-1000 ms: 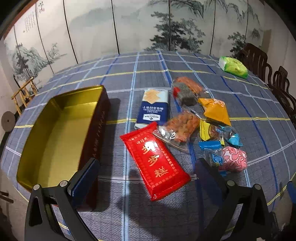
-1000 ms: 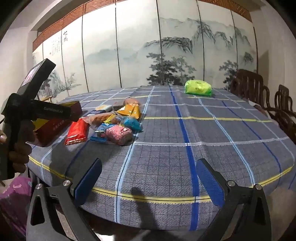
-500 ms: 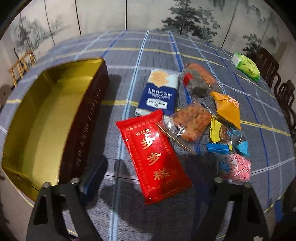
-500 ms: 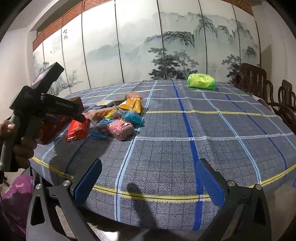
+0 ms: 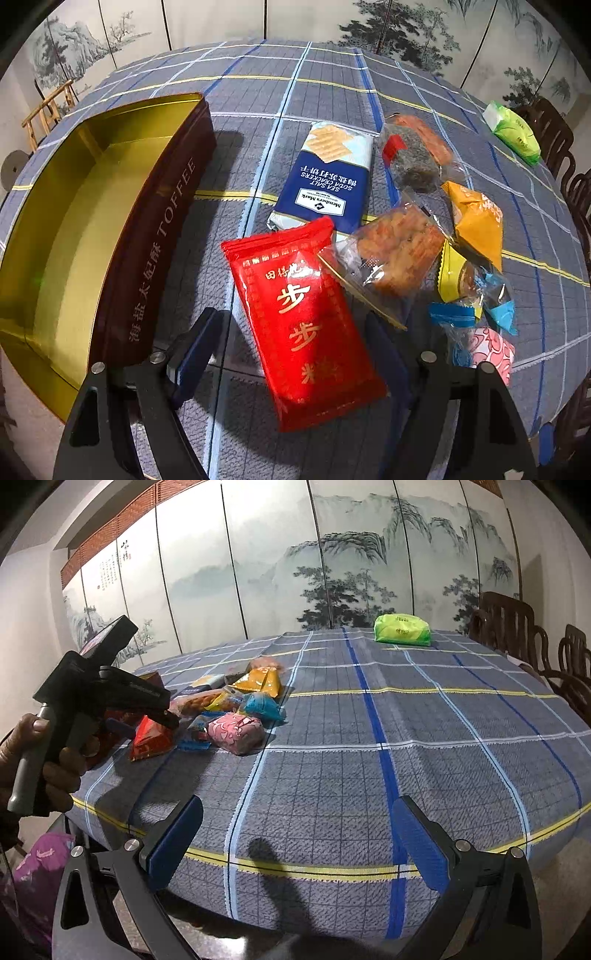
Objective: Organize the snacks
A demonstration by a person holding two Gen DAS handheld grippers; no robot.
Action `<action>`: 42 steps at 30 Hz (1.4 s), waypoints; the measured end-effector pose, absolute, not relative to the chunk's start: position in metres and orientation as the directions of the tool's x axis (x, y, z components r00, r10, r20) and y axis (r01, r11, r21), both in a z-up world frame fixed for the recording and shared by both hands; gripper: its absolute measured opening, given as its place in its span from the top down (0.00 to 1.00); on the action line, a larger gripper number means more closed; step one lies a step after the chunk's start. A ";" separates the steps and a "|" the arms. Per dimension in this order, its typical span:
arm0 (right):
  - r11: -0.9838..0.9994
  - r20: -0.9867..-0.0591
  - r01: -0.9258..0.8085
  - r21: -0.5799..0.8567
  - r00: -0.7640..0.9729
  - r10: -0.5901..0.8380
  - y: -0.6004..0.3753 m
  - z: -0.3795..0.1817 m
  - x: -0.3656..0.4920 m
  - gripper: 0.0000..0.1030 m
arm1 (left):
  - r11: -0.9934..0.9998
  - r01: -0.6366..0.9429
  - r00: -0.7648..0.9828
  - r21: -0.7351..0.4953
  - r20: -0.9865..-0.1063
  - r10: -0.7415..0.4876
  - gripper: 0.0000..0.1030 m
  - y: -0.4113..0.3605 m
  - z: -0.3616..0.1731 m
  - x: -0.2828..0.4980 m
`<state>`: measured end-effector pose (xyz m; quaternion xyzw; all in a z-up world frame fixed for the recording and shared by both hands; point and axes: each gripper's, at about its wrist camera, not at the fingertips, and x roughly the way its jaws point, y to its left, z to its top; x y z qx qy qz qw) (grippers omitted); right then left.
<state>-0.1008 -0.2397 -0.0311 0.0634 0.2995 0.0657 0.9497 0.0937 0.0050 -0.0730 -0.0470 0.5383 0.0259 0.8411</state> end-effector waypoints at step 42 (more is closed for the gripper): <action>0.985 -0.582 -0.065 0.160 0.800 0.147 -0.239 -0.039 -0.095 0.00 | 0.997 0.071 0.588 0.005 -0.808 -0.038 0.60 -0.001 -0.007 0.037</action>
